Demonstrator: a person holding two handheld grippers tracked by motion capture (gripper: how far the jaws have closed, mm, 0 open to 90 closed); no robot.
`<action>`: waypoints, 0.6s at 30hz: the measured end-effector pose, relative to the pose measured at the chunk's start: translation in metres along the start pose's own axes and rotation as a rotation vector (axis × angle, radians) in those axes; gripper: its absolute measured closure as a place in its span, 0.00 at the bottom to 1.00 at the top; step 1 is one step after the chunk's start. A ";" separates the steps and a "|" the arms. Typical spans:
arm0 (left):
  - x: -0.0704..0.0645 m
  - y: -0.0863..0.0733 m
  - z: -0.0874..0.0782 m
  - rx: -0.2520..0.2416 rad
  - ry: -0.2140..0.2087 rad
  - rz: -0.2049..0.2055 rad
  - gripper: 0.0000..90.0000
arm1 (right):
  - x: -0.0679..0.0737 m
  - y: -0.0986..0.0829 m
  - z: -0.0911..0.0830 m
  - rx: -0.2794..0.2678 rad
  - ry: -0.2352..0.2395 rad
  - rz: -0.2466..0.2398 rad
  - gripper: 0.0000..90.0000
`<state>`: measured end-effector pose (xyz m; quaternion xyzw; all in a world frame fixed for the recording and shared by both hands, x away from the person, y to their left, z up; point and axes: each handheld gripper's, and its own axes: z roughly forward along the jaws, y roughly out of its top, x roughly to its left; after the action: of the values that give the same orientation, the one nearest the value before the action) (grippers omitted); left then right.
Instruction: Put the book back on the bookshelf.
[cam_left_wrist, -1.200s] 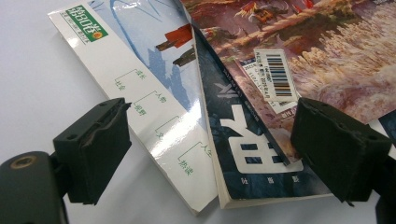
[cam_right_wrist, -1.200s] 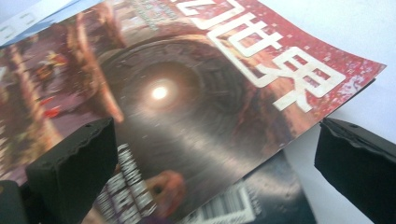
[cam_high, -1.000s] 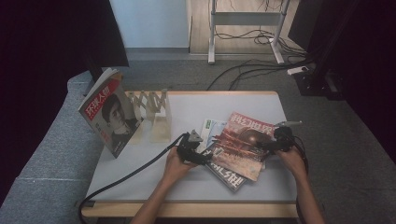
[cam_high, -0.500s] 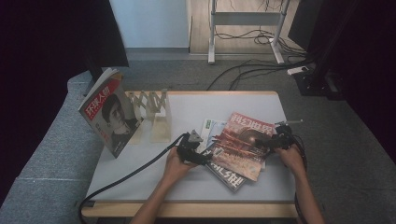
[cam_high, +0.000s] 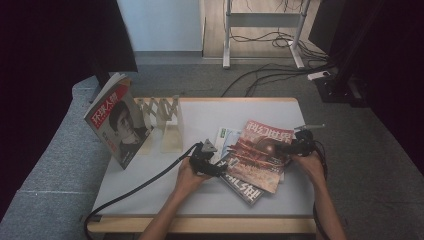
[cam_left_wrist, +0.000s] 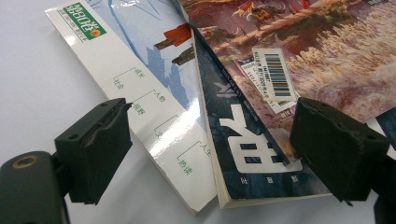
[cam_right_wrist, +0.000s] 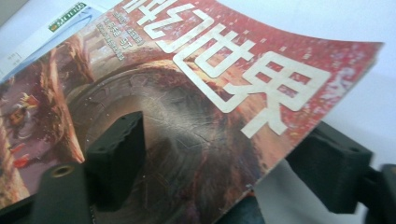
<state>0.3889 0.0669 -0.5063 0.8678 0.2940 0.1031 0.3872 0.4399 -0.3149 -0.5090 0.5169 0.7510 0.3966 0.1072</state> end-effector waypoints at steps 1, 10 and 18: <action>0.000 0.000 0.000 0.001 -0.001 -0.002 0.14 | 0.000 0.001 -0.001 -0.005 -0.007 0.000 0.33; 0.001 -0.001 0.000 0.000 -0.007 -0.006 0.14 | -0.002 0.006 -0.015 -0.082 -0.031 -0.011 0.78; 0.004 -0.002 0.001 -0.010 -0.027 -0.023 0.14 | 0.010 0.014 -0.024 -0.112 -0.038 -0.063 0.87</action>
<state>0.3912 0.0698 -0.5087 0.8636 0.2984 0.0883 0.3966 0.4314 -0.3162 -0.4805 0.4938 0.7414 0.4244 0.1626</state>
